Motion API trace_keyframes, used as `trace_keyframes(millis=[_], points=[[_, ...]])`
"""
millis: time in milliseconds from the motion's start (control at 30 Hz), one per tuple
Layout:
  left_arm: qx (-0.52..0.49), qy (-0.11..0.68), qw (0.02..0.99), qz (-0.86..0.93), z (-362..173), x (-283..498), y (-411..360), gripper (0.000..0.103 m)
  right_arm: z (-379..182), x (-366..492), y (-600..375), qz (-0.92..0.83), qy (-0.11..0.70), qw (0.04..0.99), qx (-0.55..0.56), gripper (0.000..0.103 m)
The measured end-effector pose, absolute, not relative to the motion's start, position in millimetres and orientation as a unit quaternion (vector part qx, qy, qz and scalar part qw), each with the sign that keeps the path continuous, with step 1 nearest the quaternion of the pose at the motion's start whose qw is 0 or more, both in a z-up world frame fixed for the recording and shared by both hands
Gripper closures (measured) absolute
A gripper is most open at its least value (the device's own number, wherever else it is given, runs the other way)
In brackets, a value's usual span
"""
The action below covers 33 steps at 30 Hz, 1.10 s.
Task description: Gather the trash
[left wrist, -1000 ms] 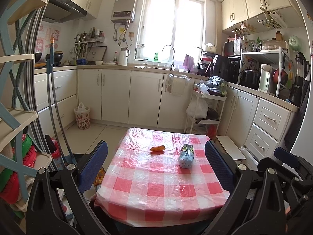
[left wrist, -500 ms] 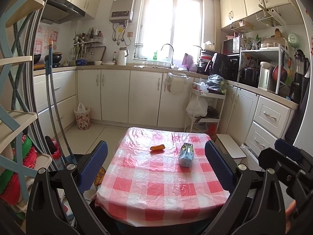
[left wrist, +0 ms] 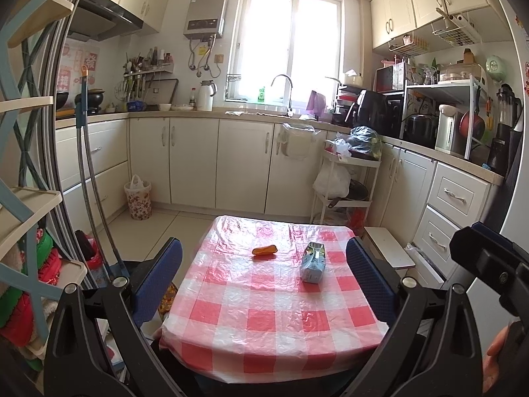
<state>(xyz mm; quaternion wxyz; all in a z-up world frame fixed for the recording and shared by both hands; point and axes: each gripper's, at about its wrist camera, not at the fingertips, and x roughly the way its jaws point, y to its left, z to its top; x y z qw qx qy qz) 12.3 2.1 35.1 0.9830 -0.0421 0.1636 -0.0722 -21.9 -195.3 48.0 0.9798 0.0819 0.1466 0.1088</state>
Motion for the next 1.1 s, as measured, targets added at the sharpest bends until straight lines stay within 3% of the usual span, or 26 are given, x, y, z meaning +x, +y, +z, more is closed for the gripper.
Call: trace_keyframes(millis=[1100], points=[[-0.015, 0.151, 0.984, -0.090, 52.7, 4.3, -22.2, 0.007, 53.2, -29.3, -224.5, 0.102, 0.131, 0.980, 0.110, 0.007]])
